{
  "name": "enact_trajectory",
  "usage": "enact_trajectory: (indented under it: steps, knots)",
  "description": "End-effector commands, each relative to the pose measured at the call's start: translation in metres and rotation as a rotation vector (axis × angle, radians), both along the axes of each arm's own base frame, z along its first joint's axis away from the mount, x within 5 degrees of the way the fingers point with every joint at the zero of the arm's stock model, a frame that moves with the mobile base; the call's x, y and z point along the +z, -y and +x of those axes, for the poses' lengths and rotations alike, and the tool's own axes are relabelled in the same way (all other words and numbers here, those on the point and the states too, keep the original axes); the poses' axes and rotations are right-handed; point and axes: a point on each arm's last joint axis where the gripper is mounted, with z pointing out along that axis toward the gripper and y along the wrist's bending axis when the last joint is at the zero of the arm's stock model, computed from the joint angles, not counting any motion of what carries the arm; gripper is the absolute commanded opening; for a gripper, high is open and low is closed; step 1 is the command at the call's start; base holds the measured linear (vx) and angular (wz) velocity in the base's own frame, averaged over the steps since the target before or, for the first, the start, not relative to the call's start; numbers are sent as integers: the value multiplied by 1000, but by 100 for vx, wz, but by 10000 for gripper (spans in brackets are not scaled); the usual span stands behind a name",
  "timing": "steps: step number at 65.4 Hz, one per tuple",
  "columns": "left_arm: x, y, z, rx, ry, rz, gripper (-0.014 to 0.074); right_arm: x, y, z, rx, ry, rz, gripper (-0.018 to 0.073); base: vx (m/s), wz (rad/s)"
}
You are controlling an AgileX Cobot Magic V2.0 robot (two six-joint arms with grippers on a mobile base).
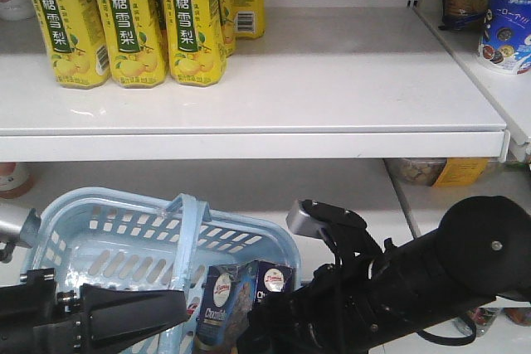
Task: Left arm holds basket, right arm returns cookies
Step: 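Reach the right gripper into the basket toward the Chocofello cookie box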
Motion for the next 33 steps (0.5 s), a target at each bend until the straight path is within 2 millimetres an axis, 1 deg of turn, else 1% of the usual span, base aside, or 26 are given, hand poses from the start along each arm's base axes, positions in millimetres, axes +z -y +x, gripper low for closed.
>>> enact_trajectory:
  steps: [1, 33]
  knots:
    - [19, 3, -1, -19, 15, -133, -7, 11, -4, 5, -21, 30, 37, 503, 0, 0]
    - [20, 3, -2, -31, 14, -142, -7, 12, -5, 10, -64, 77, 56, 503, 0, 0]
